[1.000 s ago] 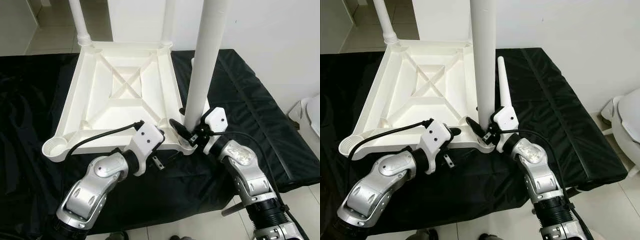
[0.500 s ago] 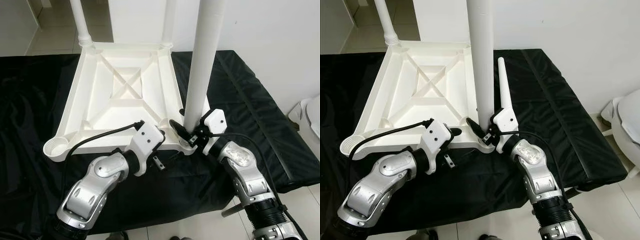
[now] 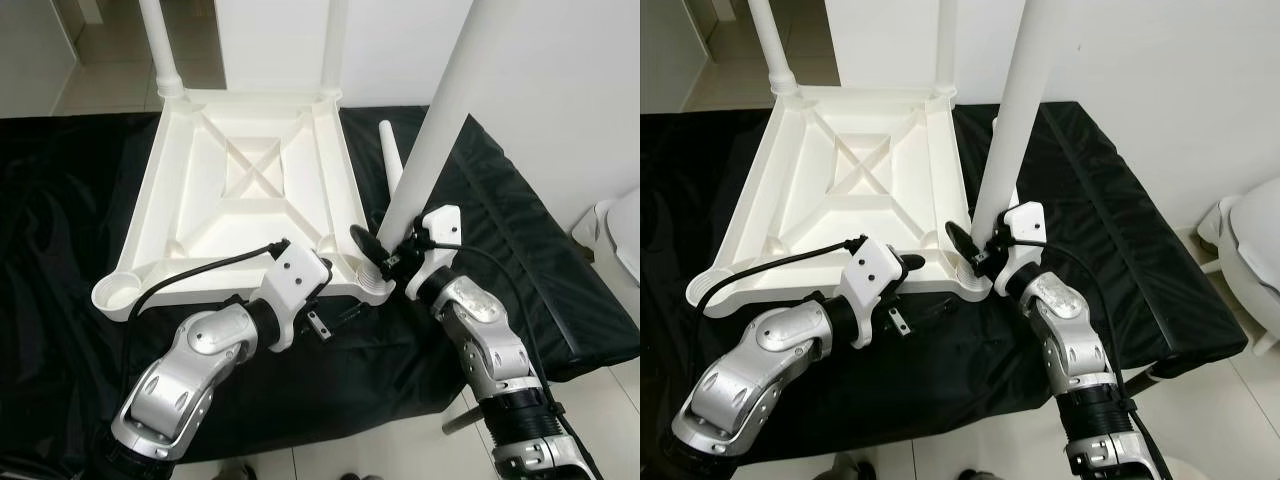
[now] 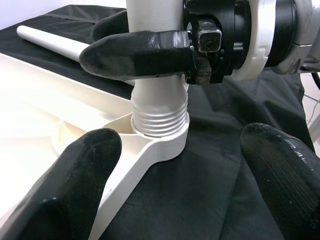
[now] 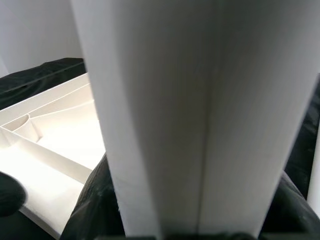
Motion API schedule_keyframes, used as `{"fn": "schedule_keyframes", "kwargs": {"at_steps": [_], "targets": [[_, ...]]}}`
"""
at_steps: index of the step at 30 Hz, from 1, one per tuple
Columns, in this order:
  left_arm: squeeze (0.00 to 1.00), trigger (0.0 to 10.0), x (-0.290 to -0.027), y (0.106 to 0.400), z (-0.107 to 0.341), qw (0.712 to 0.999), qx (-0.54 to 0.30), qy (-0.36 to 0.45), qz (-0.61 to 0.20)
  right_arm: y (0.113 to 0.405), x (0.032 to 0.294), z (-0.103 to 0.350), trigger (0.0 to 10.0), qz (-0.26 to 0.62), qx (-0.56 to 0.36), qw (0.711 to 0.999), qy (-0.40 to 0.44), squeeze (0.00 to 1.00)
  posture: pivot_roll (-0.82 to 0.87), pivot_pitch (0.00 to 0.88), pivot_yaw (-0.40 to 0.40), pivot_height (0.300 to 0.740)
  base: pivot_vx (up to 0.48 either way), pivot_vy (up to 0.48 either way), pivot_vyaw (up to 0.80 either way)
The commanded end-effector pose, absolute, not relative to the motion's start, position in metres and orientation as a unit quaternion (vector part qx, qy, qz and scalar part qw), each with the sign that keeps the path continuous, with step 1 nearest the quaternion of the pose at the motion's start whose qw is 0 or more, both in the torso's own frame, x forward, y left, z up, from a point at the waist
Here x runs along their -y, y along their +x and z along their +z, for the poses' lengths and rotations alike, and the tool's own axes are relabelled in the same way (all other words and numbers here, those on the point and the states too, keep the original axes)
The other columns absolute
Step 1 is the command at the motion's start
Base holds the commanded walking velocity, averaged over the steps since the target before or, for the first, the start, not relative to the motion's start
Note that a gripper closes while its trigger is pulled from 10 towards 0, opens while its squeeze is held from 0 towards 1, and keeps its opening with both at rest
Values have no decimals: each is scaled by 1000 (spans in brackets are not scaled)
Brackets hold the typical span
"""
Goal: Building children table
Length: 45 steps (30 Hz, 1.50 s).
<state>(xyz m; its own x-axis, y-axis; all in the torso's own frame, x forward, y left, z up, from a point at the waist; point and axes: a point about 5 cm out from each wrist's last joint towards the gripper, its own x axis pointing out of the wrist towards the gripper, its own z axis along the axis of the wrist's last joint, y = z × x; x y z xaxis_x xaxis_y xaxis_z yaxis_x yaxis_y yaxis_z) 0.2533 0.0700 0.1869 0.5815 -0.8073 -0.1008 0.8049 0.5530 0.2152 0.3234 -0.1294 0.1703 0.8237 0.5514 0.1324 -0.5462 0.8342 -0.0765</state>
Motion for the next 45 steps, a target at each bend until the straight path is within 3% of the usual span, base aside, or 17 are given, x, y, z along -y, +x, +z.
{"fn": "schedule_keyframes", "kwargs": {"at_steps": [1,15,34,41,45], "targets": [[0,10000,-69,252,189,878,7,121,-463,320,148,121,10000,239,-48,970,-5,0,15,151,-14,740,0,0,0],[0,10000,-70,252,191,879,8,121,-461,322,148,125,10000,193,-37,981,5,0,15,155,-14,740,0,0,0],[0,10000,-65,254,194,878,16,116,-465,337,102,139,10000,17,22,998,51,0,13,134,-13,740,0,0,0],[0,10000,-62,254,195,877,20,114,-465,345,78,144,10000,17,28,998,59,0,21,127,-15,740,0,0,0],[0,10000,-62,254,195,878,20,114,-464,345,78,145,10000,23,32,997,64,0,25,127,-18,740,0,0,0]]}}
